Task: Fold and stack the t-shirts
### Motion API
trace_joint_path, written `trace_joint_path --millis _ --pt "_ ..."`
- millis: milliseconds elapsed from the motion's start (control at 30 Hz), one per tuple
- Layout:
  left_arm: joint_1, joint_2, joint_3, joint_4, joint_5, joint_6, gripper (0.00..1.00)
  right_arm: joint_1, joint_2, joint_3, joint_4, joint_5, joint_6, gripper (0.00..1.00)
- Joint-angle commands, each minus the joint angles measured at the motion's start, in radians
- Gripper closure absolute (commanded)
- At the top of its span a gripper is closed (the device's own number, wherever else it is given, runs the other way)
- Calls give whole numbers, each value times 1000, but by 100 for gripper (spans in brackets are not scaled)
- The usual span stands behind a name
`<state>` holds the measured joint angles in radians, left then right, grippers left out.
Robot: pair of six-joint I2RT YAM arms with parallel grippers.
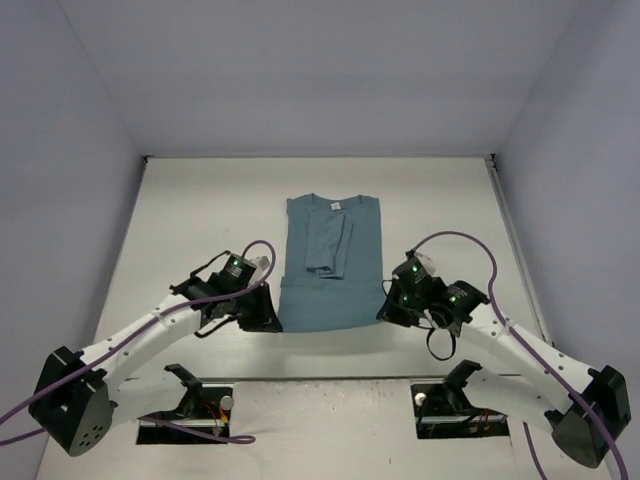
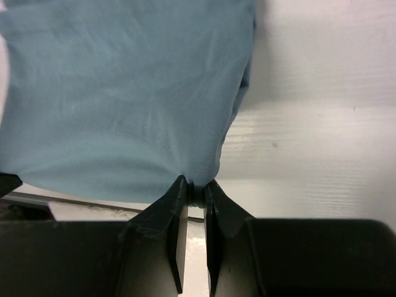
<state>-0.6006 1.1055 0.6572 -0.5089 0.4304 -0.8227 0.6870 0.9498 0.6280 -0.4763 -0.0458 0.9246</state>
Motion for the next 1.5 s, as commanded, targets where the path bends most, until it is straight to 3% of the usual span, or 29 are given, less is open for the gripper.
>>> trace_joint_path --millis 0,133,400,733,1467 --pt "10 -25 167 -147 -73 28 100 1 68 189 -105 141 -28 100" --pt "41 55 302 -159 -81 70 100 -22 198 335 -108 156 -91 100" --pt "176 336 605 -160 -49 181 100 -217 498 625 -106 83 -303 100" --pt "263 594 952 -183 43 207 100 -277 774 943 -108 -24 -397 100" --pt "349 1137 1485 -179 164 191 100 -473 1201 1285 -104 -161 -460 99"
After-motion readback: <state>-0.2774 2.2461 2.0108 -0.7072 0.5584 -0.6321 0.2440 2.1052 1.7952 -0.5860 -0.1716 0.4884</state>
